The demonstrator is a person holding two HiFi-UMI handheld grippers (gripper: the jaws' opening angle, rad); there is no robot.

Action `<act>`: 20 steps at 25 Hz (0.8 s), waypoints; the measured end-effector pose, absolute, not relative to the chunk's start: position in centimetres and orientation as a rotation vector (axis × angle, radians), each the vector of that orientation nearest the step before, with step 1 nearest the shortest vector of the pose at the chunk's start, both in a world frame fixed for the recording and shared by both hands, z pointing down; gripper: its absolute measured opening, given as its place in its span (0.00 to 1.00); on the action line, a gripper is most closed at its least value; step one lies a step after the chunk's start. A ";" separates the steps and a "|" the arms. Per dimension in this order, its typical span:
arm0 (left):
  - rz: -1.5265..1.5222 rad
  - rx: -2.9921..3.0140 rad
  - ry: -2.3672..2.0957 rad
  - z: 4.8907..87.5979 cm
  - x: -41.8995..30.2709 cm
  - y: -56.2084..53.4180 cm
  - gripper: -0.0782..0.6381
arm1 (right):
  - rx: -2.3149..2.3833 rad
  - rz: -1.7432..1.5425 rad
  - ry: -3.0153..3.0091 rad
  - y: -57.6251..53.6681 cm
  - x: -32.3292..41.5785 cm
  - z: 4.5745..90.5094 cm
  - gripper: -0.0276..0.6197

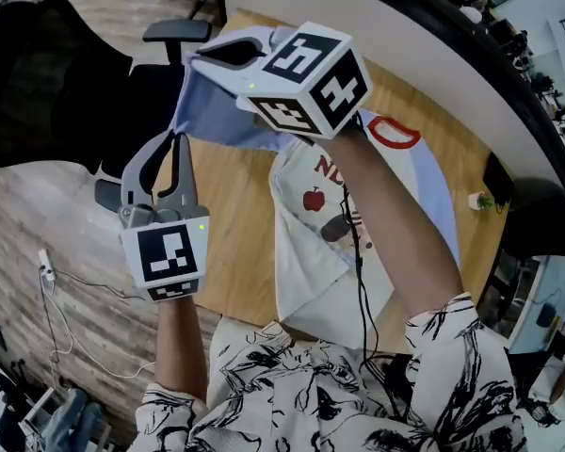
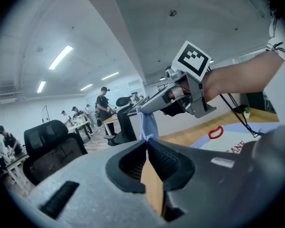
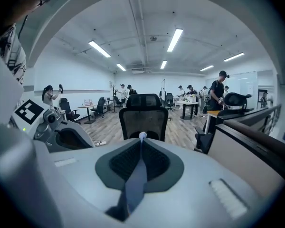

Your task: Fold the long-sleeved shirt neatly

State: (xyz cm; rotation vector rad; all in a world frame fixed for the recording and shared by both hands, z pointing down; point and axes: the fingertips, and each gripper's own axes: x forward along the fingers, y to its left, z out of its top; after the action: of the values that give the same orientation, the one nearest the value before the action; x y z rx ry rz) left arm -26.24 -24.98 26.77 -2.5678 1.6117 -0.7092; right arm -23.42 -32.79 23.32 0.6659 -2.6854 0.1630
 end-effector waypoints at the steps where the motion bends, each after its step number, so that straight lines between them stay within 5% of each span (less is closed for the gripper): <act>1: -0.701 -2.582 1.580 26.5 -24.7 -24.7 0.13 | 0.694 0.165 -2.688 -32.4 -21.8 23.1 0.08; 20: -0.850 -2.814 0.999 33.0 4.6 -13.4 0.14 | 1.082 0.327 -2.539 -20.4 8.6 28.2 0.08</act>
State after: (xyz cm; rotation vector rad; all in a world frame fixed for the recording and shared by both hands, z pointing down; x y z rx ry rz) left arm 4.58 -13.42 32.97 -2.8138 0.9994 -0.8497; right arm 8.58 -20.38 28.19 1.0816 -2.5389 0.3268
